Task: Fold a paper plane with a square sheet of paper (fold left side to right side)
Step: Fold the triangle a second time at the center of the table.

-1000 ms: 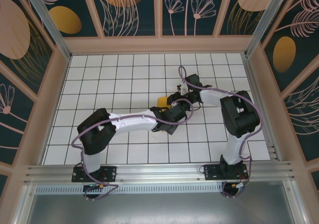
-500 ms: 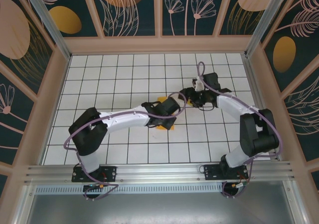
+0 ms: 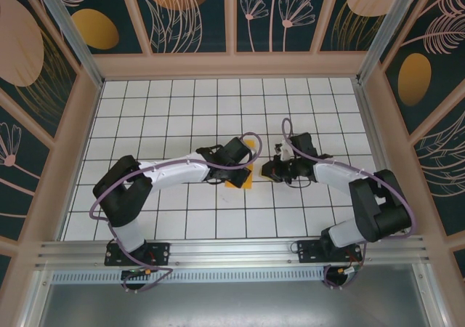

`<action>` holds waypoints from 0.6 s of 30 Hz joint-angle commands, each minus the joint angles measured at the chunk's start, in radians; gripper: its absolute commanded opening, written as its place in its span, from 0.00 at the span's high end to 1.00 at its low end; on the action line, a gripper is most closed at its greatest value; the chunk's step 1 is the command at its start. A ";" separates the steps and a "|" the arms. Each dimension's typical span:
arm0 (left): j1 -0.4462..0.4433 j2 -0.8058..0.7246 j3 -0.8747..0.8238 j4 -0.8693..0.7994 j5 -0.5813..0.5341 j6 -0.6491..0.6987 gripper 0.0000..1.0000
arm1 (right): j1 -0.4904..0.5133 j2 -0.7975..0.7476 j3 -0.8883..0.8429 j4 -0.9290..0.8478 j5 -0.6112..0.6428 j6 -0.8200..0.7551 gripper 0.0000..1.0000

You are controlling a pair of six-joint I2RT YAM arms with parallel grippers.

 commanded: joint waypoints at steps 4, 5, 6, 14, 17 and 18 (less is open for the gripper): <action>0.021 -0.037 -0.011 0.044 0.034 0.030 0.93 | 0.092 0.069 0.015 0.101 0.040 0.063 0.95; 0.024 -0.036 -0.011 0.044 0.034 0.033 0.93 | 0.099 0.080 0.018 0.105 0.045 0.070 0.95; 0.024 -0.034 -0.010 0.043 0.032 0.031 0.93 | 0.104 0.087 0.020 0.103 0.053 0.072 0.95; 0.026 -0.016 -0.013 0.034 0.020 0.033 0.93 | 0.133 0.144 0.039 0.086 0.095 0.085 0.95; 0.028 -0.016 -0.013 0.026 0.015 0.037 0.93 | 0.136 0.158 0.048 0.079 0.110 0.085 0.95; 0.028 -0.016 -0.015 0.025 0.014 0.039 0.93 | 0.138 0.162 0.052 0.074 0.118 0.082 0.95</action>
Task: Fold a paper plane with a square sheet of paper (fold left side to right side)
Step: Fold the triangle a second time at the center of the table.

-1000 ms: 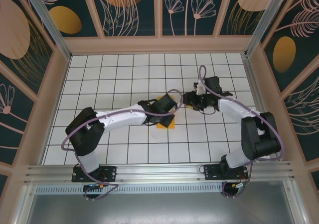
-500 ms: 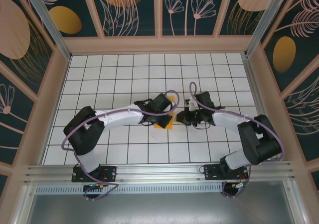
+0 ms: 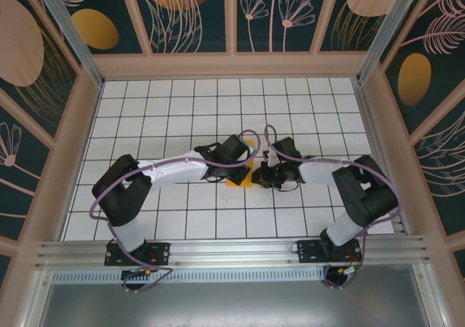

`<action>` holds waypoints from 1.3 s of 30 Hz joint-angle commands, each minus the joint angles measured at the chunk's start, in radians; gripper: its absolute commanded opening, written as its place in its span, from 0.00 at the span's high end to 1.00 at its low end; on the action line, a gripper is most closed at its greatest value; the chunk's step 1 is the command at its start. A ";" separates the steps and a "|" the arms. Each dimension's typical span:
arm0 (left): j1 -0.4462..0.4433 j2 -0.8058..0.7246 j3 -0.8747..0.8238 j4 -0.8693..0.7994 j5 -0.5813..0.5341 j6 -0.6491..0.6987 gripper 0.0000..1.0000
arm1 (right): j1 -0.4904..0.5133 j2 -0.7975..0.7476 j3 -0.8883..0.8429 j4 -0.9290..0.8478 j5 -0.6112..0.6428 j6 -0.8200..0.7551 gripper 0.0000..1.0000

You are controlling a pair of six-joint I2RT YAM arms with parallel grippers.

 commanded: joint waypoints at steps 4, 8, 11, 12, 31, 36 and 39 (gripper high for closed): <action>0.008 -0.012 -0.013 -0.010 -0.002 0.028 0.93 | 0.010 0.032 0.039 -0.021 0.050 0.002 0.94; 0.015 -0.012 -0.016 -0.016 -0.003 0.034 0.93 | 0.019 0.057 0.045 -0.040 0.057 -0.005 0.94; 0.022 -0.012 -0.022 -0.013 -0.005 0.038 0.93 | 0.021 0.069 0.048 -0.059 0.066 -0.012 0.94; 0.024 -0.012 -0.023 -0.015 -0.005 0.042 0.93 | 0.021 0.071 0.048 -0.066 0.072 -0.016 0.94; 0.078 0.042 0.006 -0.051 -0.048 0.139 0.93 | 0.023 0.093 0.054 -0.116 0.106 -0.042 0.93; 0.082 0.077 0.034 -0.073 -0.094 0.153 0.94 | 0.023 0.095 0.053 -0.115 0.105 -0.042 0.93; 0.084 0.092 0.049 -0.067 -0.097 0.157 0.93 | 0.023 0.097 0.051 -0.113 0.104 -0.043 0.93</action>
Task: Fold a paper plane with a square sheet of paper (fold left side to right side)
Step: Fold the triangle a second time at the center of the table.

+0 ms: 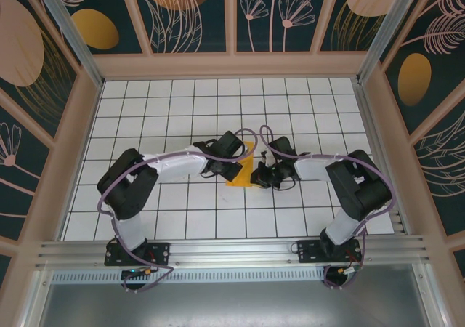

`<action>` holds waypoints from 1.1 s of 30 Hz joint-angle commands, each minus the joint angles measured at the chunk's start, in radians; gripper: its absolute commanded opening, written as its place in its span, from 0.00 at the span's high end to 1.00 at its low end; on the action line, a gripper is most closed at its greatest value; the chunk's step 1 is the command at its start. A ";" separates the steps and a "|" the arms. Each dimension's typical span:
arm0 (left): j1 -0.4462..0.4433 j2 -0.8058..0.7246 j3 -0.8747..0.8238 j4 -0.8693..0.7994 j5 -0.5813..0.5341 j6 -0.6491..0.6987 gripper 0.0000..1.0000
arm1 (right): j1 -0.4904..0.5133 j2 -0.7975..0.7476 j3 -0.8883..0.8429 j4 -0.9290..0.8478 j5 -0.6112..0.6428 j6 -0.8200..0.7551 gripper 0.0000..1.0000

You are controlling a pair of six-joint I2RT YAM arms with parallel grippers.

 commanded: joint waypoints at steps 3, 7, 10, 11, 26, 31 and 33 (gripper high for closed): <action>0.011 0.037 0.048 -0.025 -0.038 0.027 0.93 | 0.006 0.033 -0.001 -0.056 0.048 -0.021 0.93; 0.013 0.055 0.061 -0.021 -0.052 0.022 0.93 | 0.006 0.035 -0.003 -0.054 0.047 -0.021 0.93; 0.016 0.064 0.068 -0.017 -0.057 0.021 0.93 | 0.006 0.036 -0.003 -0.052 0.047 -0.022 0.93; 0.017 0.066 0.071 -0.018 -0.057 0.020 0.93 | 0.006 0.037 -0.003 -0.053 0.047 -0.022 0.93; 0.024 0.098 0.091 -0.015 -0.086 0.022 0.93 | 0.006 0.035 -0.009 -0.053 0.047 -0.022 0.93; 0.028 0.105 0.098 -0.013 -0.095 0.020 0.93 | 0.006 0.035 -0.009 -0.054 0.048 -0.025 0.93; 0.029 0.106 0.098 -0.013 -0.096 0.021 0.93 | 0.006 0.037 -0.008 -0.054 0.047 -0.025 0.93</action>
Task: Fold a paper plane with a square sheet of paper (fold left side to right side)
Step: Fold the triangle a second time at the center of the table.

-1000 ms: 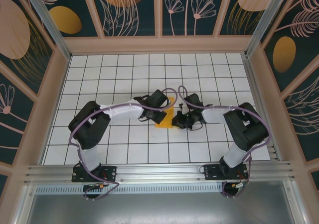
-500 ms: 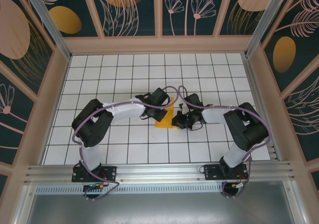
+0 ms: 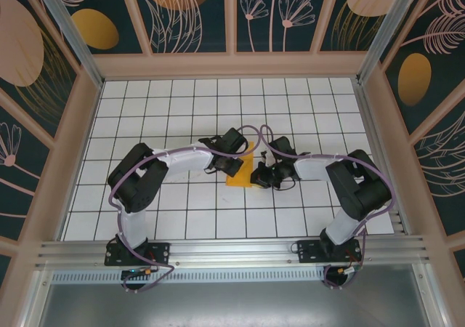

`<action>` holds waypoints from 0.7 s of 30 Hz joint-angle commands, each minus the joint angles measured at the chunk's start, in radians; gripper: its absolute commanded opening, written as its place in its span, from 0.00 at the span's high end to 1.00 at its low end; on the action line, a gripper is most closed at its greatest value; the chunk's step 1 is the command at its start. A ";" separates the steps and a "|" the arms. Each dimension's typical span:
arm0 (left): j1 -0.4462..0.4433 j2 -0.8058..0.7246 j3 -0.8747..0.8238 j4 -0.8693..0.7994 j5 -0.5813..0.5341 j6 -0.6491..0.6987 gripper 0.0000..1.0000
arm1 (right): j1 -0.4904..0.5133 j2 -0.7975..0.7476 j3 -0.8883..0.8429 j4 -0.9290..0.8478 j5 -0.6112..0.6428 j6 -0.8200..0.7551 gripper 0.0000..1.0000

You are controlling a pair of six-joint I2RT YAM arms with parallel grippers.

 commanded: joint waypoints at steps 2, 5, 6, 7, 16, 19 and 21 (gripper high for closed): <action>0.010 0.020 0.027 -0.009 -0.023 0.014 0.93 | 0.006 0.037 -0.007 -0.053 0.047 -0.022 0.92; 0.013 0.023 0.028 -0.009 -0.029 0.013 0.93 | 0.006 0.039 -0.005 -0.056 0.045 -0.024 0.92; 0.013 0.023 0.028 -0.009 -0.030 0.014 0.93 | 0.006 0.039 -0.004 -0.057 0.045 -0.025 0.92; 0.013 0.023 0.028 -0.009 -0.031 0.013 0.93 | 0.006 0.039 -0.004 -0.057 0.045 -0.024 0.92; 0.014 0.031 0.026 -0.002 -0.020 0.014 0.92 | 0.006 0.043 0.003 -0.062 0.044 -0.027 0.92; 0.015 0.032 0.024 0.001 -0.013 0.013 0.92 | 0.006 0.045 0.004 -0.063 0.044 -0.029 0.92; 0.015 0.034 0.022 0.003 -0.001 0.013 0.92 | 0.006 0.045 0.006 -0.063 0.043 -0.030 0.92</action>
